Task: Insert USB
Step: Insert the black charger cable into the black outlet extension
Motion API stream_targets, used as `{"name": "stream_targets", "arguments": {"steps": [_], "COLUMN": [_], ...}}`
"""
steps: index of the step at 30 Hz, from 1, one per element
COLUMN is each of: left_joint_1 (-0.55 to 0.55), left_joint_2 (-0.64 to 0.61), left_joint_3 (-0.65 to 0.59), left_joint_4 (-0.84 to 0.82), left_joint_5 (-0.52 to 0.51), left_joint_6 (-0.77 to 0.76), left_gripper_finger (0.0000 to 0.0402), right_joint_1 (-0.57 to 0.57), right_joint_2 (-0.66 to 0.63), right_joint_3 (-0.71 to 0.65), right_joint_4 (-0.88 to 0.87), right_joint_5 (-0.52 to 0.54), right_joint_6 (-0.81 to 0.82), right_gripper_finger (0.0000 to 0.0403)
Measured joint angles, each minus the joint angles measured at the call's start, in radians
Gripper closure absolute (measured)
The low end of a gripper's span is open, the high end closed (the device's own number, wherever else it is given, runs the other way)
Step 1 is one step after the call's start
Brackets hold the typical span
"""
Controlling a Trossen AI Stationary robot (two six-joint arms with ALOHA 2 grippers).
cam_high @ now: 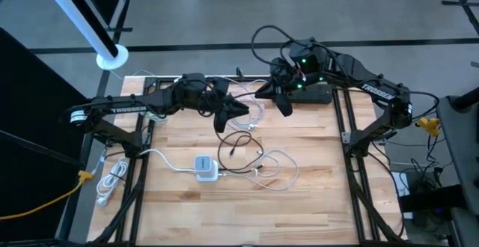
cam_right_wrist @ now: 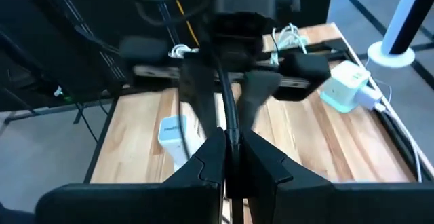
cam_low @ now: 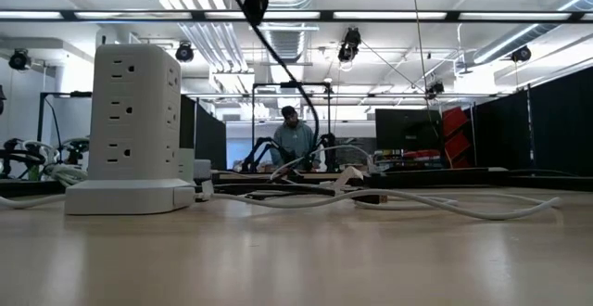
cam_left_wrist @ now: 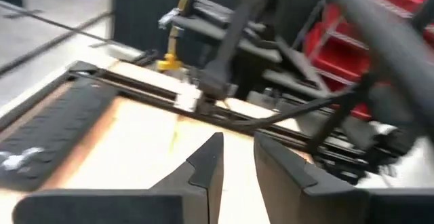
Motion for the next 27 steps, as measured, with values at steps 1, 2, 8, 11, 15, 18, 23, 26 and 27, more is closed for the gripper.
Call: {"name": "stream_targets", "arguments": {"steps": [1, 2, 8, 11, 15, 18, 23, 26, 27], "left_joint_1": [0.001, 0.002, 0.002, 0.003, 0.003, 0.003, 0.003, 0.001, 0.0], "left_joint_2": [0.0, 0.0, 0.004, 0.011, 0.02, 0.013, -0.039, -0.064, -0.071], "left_joint_3": [0.0, 0.0, 0.0, -0.003, -0.003, -0.003, -0.004, -0.004, -0.004], "left_joint_4": [-0.011, -0.02, -0.032, -0.056, -0.055, -0.058, -0.017, 0.012, 0.026], "left_joint_5": [-0.026, -0.057, -0.329, -0.503, -0.615, -0.618, -0.583, -0.497, -0.465], "left_joint_6": [0.007, 0.016, 0.052, 0.063, 0.088, 0.094, 0.107, 0.142, 0.146], "left_gripper_finger": [0.0328, 0.0327, 0.0332, 0.0336, 0.0336, 0.0337, 0.0336, 0.0337, 0.0336], "right_joint_1": [0.001, 0.001, 0.001, 0.004, 0.006, 0.006, 0.006, 0.002, 0.001], "right_joint_2": [0.0, 0.0, -0.001, -0.001, 0.003, 0.003, 0.005, 0.005, 0.004], "right_joint_3": [0.008, 0.015, 0.034, 0.034, 0.034, 0.034, 0.033, 0.033, 0.033], "right_joint_4": [0.0, 0.003, 0.036, 0.051, 0.059, 0.031, -0.01, -0.009, -0.011], "right_joint_5": [0.0, 0.0, -0.002, -0.005, -0.008, -0.008, 0.017, 0.048, 0.058], "right_joint_6": [-0.002, -0.005, -0.009, -0.007, -0.005, -0.004, -0.008, -0.012, -0.015], "right_gripper_finger": [0.0383, 0.0383, 0.0383, 0.0383, 0.0383, 0.0383, 0.0383, 0.0383, 0.0383]}}
